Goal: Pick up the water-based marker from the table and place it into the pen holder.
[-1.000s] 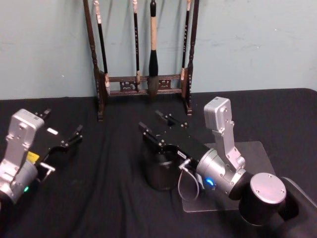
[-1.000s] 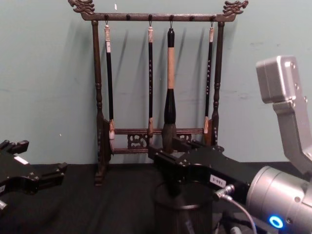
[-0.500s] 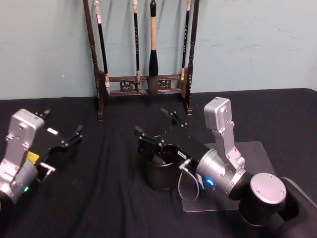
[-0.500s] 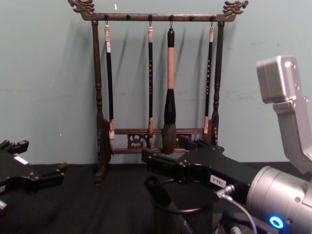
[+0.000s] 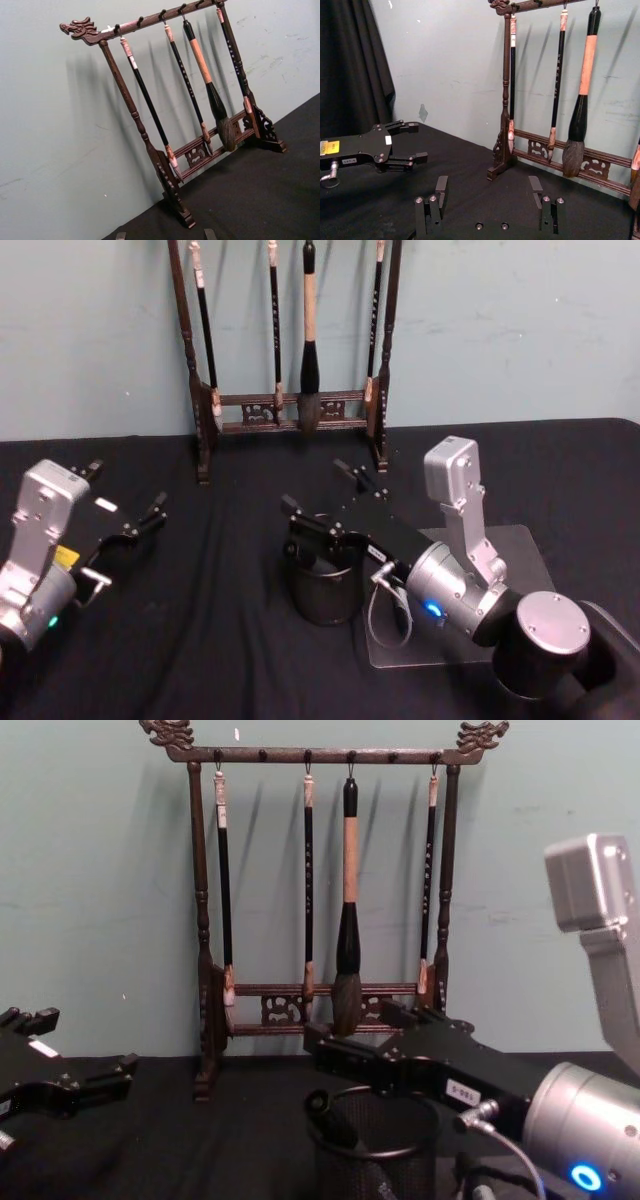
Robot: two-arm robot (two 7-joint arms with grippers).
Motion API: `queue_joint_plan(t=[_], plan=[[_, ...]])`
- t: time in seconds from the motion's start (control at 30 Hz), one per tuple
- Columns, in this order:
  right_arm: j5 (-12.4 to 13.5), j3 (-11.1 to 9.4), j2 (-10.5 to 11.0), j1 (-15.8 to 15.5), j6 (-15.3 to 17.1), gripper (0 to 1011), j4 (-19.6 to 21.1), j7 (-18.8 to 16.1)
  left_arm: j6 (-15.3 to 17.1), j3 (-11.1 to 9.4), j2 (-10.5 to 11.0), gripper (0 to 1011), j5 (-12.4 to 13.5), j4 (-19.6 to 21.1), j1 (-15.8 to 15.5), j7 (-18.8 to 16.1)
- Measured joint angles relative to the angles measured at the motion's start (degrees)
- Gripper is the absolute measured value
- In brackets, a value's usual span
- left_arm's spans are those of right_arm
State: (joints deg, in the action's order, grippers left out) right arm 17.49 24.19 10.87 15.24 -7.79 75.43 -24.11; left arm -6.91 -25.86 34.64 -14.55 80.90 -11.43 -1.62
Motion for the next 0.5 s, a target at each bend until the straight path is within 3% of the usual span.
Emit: queue_joint_plan(t=[0.5], plan=[[0.59,-1.81,3.35,-4.95,4.17,1002,8.44,2.78,0.0,0.0,0.0,1009,0.0,0.0,0.0,0.0]])
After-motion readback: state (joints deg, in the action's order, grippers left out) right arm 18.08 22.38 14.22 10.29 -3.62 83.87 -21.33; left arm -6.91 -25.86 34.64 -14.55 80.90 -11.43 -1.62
